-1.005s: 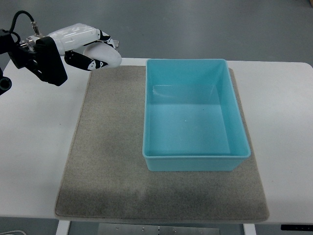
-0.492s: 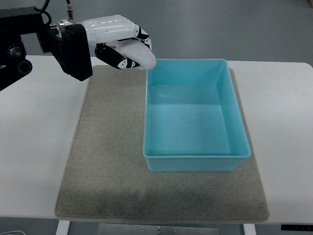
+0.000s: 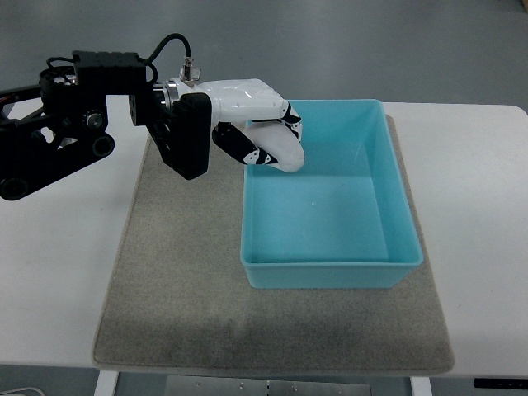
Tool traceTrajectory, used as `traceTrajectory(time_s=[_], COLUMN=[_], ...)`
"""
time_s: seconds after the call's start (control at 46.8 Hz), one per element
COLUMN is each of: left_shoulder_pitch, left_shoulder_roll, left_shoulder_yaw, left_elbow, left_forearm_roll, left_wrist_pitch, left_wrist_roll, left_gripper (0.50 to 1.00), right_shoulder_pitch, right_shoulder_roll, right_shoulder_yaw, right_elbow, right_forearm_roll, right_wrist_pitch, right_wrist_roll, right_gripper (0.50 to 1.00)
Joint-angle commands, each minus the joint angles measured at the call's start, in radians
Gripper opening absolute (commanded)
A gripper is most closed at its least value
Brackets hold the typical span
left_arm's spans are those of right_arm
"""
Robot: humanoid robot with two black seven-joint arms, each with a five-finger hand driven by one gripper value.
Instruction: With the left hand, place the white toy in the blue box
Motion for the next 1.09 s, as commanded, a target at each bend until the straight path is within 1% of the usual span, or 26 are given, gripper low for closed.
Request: traceTrajectory(time_s=[0.0, 0.107, 0.214, 0.257, 0.385, 0.449, 0.577, 0.876, 1.005, 1.069], left_shoulder_pitch=[0.021, 0.037, 0.053, 0.063, 0.070, 0.072, 0.072, 0.069, 0.064, 0.064], left_shoulder_roll=[-0.037, -0.054, -0.054, -0.054, -0.056, -0.056, -0.050, -0.001, 0.034, 0.065], left_shoulder_yaw=[0.000, 0.000, 0.000, 0.000, -0.001, -0.003, -0.004, -0.018, -0.032, -0.060], left_elbow=[0.034, 0.028, 0.031, 0.032, 0.028, 0.023, 0.015, 0.017, 0.017, 0.011], left_forearm_roll=[0.007, 0.003, 0.001, 0.001, -0.012, -0.026, -0.166, -0.655, -0.787, -0.864], left_wrist_pitch=[0.002, 0.007, 0.008, 0.010, 0.016, 0.019, 0.021, 0.019, 0.018, 0.002], left_wrist_roll=[0.000, 0.000, -0.002, -0.002, 0.000, -0.002, -0.002, -0.003, -0.002, 0.001], left_gripper=[0.500, 0.500, 0.615, 0.672, 0.795, 0.917, 0.994, 0.999, 0.999, 1.000], right_shoulder_pitch=[0.000, 0.000, 0.000, 0.000, 0.000, 0.000, 0.000, 0.000, 0.000, 0.000], right_shoulder_roll=[0.000, 0.000, 0.000, 0.000, 0.000, 0.000, 0.000, 0.000, 0.000, 0.000], right_shoulder_yaw=[0.000, 0.000, 0.000, 0.000, 0.000, 0.000, 0.000, 0.000, 0.000, 0.000], right_elbow=[0.000, 0.000, 0.000, 0.000, 0.000, 0.000, 0.000, 0.000, 0.000, 0.000], right_forearm_roll=[0.000, 0.000, 0.000, 0.000, 0.000, 0.000, 0.000, 0.000, 0.000, 0.000], right_wrist_pitch=[0.000, 0.000, 0.000, 0.000, 0.000, 0.000, 0.000, 0.000, 0.000, 0.000], right_wrist_roll=[0.000, 0.000, 0.000, 0.000, 0.000, 0.000, 0.000, 0.000, 0.000, 0.000], right_gripper=[0.936, 0.936, 0.936, 0.936, 0.936, 0.936, 0.936, 0.936, 0.936, 0.936])
